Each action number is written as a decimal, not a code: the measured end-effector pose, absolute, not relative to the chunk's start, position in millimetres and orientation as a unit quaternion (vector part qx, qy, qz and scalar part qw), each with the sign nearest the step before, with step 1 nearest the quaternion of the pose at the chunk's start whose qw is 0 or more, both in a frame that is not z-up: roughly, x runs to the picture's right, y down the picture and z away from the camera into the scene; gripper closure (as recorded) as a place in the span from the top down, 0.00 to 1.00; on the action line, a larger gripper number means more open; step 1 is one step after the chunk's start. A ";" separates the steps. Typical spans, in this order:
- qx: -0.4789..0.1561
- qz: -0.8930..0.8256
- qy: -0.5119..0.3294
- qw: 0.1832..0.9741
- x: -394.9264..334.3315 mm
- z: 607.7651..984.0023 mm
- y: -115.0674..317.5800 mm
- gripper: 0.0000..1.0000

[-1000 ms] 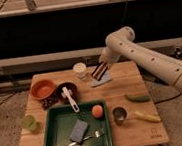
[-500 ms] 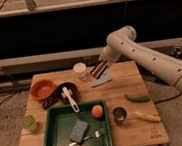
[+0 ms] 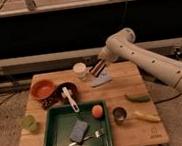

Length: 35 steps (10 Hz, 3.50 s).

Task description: Place eraser in paper cup

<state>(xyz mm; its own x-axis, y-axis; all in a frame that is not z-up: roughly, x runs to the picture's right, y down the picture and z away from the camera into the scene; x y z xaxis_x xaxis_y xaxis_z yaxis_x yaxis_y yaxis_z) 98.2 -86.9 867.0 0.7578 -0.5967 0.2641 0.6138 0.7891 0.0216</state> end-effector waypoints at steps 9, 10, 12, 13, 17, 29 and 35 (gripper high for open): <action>0.086 -0.287 -0.084 0.950 64.1 901.0 -157.4 0.00; 0.094 -0.289 -0.086 0.949 55.2 901.6 -159.5 0.00; 0.101 -0.296 -0.088 0.946 40.2 907.1 -159.4 0.00; 0.104 -0.299 -0.090 0.944 32.5 910.0 -159.8 0.00; 0.108 -0.310 -0.091 0.940 23.6 918.0 -156.8 0.02; 0.116 -0.322 -0.094 0.935 4.5 916.4 -133.9 0.80; 0.112 -0.312 -0.113 0.937 8.1 898.4 -125.0 0.80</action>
